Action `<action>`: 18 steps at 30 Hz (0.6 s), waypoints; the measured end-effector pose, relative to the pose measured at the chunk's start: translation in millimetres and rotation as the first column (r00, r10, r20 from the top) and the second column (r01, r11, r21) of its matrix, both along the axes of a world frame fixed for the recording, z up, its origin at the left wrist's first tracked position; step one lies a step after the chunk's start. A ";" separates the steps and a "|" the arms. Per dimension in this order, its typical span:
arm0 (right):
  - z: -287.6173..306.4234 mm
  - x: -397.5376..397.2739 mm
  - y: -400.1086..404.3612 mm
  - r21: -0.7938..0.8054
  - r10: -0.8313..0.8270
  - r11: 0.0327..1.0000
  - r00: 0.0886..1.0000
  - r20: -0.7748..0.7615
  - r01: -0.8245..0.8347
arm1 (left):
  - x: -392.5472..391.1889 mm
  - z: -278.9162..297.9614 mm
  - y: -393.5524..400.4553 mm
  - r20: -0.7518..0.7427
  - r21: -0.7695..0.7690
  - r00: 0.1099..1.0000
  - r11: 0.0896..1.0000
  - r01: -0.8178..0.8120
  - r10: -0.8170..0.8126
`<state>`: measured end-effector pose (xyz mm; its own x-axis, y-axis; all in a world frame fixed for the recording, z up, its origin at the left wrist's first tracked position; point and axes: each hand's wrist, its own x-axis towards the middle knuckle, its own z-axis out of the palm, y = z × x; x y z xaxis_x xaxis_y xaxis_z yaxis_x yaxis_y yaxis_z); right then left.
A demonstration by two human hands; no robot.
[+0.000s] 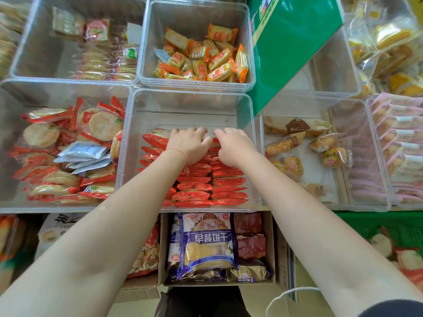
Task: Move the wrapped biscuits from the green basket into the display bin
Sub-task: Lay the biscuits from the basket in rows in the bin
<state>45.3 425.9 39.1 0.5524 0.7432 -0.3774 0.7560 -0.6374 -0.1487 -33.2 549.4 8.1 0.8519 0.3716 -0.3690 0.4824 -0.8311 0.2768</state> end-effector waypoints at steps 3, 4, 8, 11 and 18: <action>10.4 -10.9 -17.6 0.259 -0.051 0.965 0.998 0.032 0.041 | -4.9 17.3 -11.9 0.139 0.042 0.990 0.999 -0.015 0.009; 15.4 -15.0 -25.7 0.334 -0.067 0.942 0.996 0.064 0.042 | -6.9 26.0 -18.9 0.216 0.045 0.976 0.998 -0.036 0.025; 38.6 -24.9 -73.0 0.483 -0.224 0.863 0.969 0.105 0.147 | -9.3 68.4 -66.8 0.403 -0.085 0.904 0.989 -0.117 0.142; 51.4 -19.9 -123.3 0.479 -0.339 0.830 0.940 0.027 0.286 | 0.3 91.3 -118.6 0.410 -0.153 0.896 0.982 -0.114 0.168; 47.1 3.9 -293.4 0.599 -0.444 0.688 0.891 -0.097 0.409 | 39.4 105.0 -295.4 0.339 -0.408 0.925 0.913 -0.020 0.172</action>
